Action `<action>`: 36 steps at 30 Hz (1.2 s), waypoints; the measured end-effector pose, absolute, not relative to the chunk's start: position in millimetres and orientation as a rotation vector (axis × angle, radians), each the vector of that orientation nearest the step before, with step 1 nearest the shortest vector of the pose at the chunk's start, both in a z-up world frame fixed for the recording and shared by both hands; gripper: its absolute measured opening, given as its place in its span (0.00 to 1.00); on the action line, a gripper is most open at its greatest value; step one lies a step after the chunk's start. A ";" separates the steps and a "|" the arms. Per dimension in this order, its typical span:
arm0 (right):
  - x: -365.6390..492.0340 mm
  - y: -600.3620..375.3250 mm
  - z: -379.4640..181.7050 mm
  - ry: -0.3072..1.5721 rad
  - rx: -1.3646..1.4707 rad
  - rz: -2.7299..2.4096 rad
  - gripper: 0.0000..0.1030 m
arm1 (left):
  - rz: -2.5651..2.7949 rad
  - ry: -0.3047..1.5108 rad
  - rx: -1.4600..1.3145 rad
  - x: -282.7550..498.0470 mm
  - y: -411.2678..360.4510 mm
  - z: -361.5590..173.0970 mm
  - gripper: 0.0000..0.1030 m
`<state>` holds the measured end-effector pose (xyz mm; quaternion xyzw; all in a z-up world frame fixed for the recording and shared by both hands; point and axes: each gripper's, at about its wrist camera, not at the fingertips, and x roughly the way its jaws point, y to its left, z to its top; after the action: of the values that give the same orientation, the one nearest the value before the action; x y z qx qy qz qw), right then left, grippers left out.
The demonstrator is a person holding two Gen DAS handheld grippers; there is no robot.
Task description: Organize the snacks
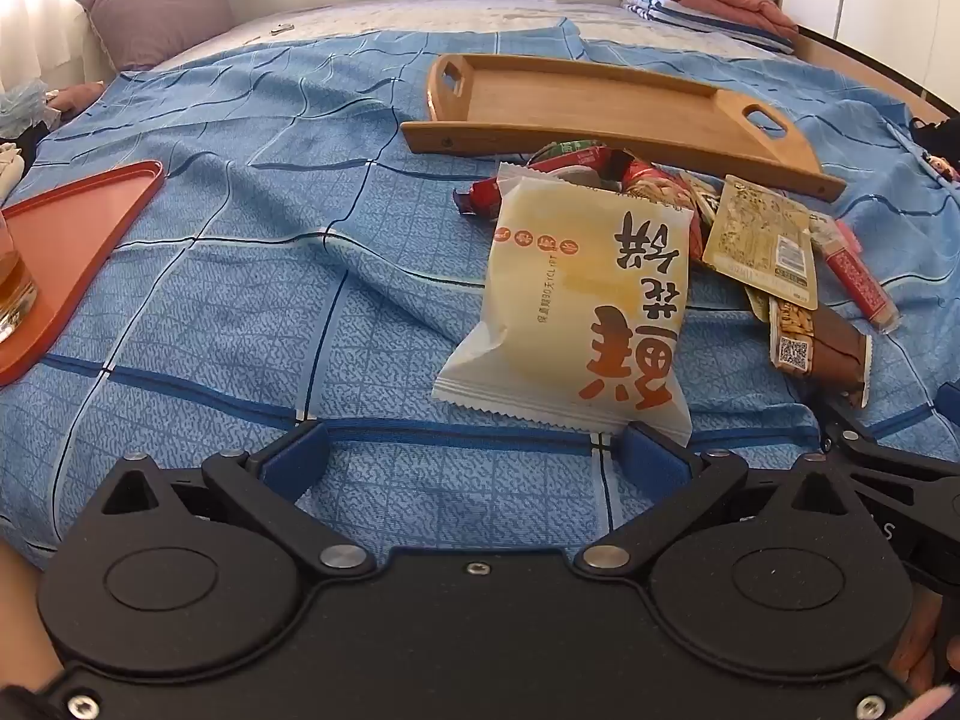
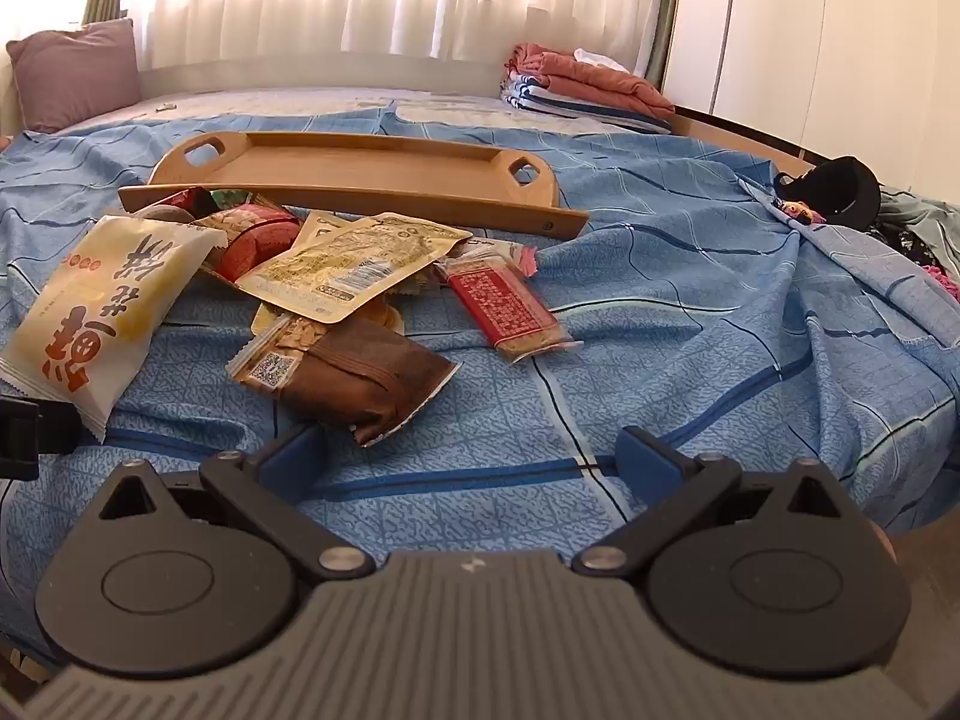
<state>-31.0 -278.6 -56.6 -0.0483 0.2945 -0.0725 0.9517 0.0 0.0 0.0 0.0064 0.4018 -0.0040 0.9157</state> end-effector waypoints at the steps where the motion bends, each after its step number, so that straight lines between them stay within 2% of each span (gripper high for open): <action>1: -30.9 -278.6 -56.7 0.599 -0.098 -0.148 1.00 | -0.010 0.825 0.014 -0.1 0.0 0.1 1.00; 36: -28.2 -278.8 -56.1 0.616 -0.102 -0.146 1.00 | -0.024 0.813 0.053 -1.6 -3.0 -0.6 1.00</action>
<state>-28.2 -278.8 -56.1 -0.0500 0.3026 -0.0718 0.9491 -1.6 -3.0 -0.6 0.0258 0.3952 -0.0117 0.9182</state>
